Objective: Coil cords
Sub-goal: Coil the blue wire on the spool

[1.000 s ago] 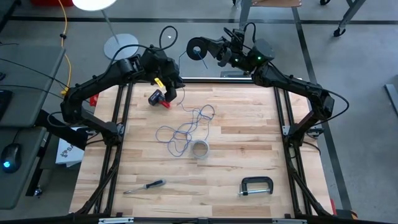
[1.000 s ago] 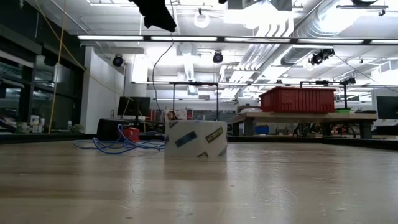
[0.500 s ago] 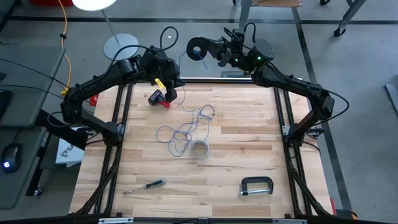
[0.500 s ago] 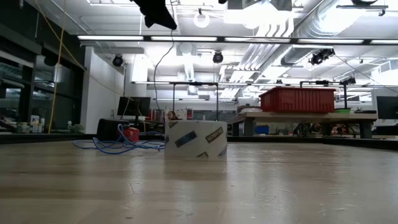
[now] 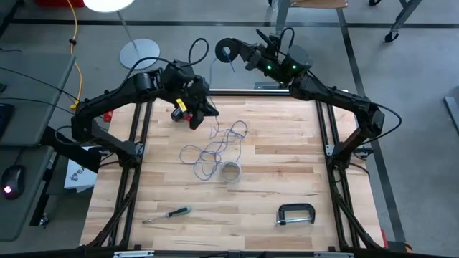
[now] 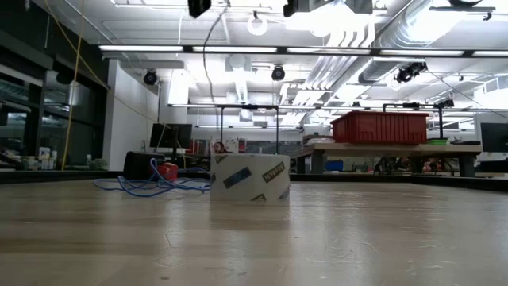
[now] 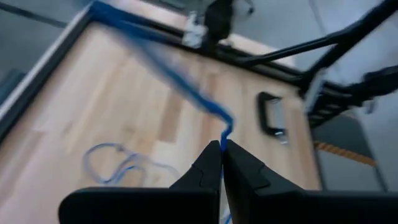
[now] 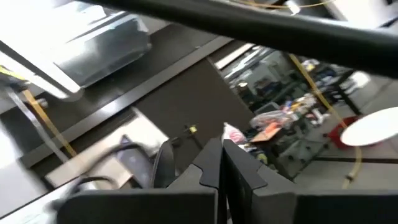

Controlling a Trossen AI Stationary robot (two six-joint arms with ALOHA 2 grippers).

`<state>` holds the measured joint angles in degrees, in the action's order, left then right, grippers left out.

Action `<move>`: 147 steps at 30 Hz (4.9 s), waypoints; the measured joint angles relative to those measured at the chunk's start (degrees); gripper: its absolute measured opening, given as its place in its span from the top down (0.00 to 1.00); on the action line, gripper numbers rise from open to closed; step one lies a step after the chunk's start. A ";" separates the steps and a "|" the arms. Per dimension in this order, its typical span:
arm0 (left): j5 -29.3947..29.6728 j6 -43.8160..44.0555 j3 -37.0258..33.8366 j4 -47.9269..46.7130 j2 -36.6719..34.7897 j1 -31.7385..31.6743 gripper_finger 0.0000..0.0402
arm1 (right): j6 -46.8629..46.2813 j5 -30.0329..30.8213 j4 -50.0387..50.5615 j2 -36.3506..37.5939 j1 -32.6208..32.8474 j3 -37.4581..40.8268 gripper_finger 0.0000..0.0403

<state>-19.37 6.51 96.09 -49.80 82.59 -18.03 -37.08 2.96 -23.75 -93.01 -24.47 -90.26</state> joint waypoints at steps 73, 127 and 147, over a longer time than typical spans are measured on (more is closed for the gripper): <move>16.90 9.59 -23.94 19.27 -18.94 0.29 0.70 | 11.76 -19.56 7.49 3.65 -4.80 -0.02 1.00; 7.12 -3.75 -19.38 29.96 -11.31 -6.28 0.79 | 18.08 -19.65 0.33 3.63 -1.46 -0.02 1.00; -1.75 8.12 -19.31 31.15 -7.88 -2.14 1.00 | 18.07 -9.41 0.27 2.77 -0.47 -0.02 1.00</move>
<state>-21.11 14.63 76.77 -18.65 74.71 -20.17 -19.01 -6.45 -23.48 -90.24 -24.94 -90.28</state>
